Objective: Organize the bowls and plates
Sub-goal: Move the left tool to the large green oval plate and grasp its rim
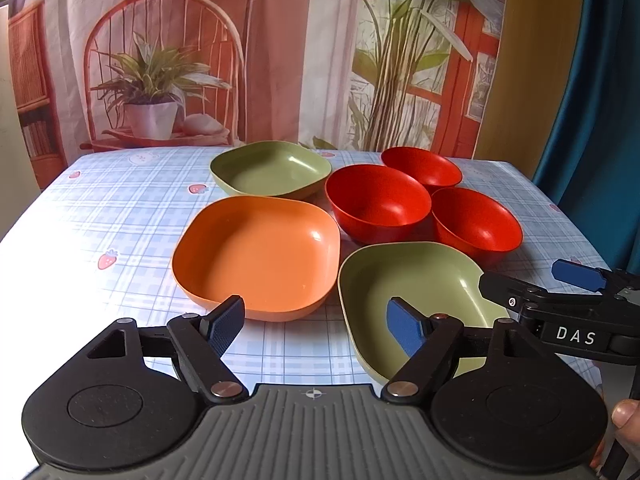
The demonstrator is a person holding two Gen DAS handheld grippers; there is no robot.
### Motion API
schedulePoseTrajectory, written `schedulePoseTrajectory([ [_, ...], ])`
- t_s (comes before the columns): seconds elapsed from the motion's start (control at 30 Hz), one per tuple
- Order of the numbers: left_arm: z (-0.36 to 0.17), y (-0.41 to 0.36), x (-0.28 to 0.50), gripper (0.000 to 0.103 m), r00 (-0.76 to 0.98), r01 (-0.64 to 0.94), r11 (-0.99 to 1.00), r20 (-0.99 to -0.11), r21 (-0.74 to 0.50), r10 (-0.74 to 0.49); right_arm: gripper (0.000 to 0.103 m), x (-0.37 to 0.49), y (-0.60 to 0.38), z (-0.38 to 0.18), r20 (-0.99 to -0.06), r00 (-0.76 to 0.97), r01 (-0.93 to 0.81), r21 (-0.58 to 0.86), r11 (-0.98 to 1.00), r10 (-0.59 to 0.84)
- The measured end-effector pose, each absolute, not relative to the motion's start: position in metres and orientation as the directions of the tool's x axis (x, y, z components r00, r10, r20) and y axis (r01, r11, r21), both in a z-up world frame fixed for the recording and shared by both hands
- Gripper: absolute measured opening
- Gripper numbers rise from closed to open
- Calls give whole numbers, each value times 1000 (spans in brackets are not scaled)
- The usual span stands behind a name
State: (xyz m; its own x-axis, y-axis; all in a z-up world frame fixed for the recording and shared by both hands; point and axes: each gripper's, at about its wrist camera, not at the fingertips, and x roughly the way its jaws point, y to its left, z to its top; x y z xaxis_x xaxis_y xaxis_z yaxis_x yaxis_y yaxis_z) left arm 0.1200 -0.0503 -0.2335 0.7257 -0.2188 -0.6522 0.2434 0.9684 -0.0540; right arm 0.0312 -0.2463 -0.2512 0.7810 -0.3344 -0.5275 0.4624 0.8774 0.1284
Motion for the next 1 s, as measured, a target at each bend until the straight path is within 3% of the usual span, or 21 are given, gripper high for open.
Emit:
schedulePoseTrajectory([
  [0.1, -241, -53, 125, 67, 700, 251, 965, -675, -73, -233, 95, 30, -252, -259, -547, 771, 467, 139, 874, -325],
  [0.17, -246, -55, 126, 55, 676, 266, 960, -693, -87, -250, 85, 30, -253, -264, -559, 772, 454, 152, 878, -303],
  [0.3, -253, -58, 128, 51, 657, 280, 955, -707, -95, -263, 70, 31, -256, -272, -582, 767, 439, 169, 882, -271],
  [0.37, -255, -60, 131, 45, 647, 285, 953, -711, -107, -274, 55, 32, -258, -275, -589, 764, 439, 175, 881, -264],
  [0.43, -257, -60, 135, 44, 629, 284, 950, -722, -129, -287, 49, 33, -260, -277, -598, 759, 441, 179, 880, -259],
  [0.67, -269, -68, 146, 21, 587, 292, 944, -750, -155, -304, 33, 35, -260, -281, -610, 755, 433, 187, 882, -241],
  [1.0, -270, -73, 142, 18, 565, 315, 931, -751, -186, -342, 19, 38, -257, -284, -642, 738, 416, 189, 890, -209],
])
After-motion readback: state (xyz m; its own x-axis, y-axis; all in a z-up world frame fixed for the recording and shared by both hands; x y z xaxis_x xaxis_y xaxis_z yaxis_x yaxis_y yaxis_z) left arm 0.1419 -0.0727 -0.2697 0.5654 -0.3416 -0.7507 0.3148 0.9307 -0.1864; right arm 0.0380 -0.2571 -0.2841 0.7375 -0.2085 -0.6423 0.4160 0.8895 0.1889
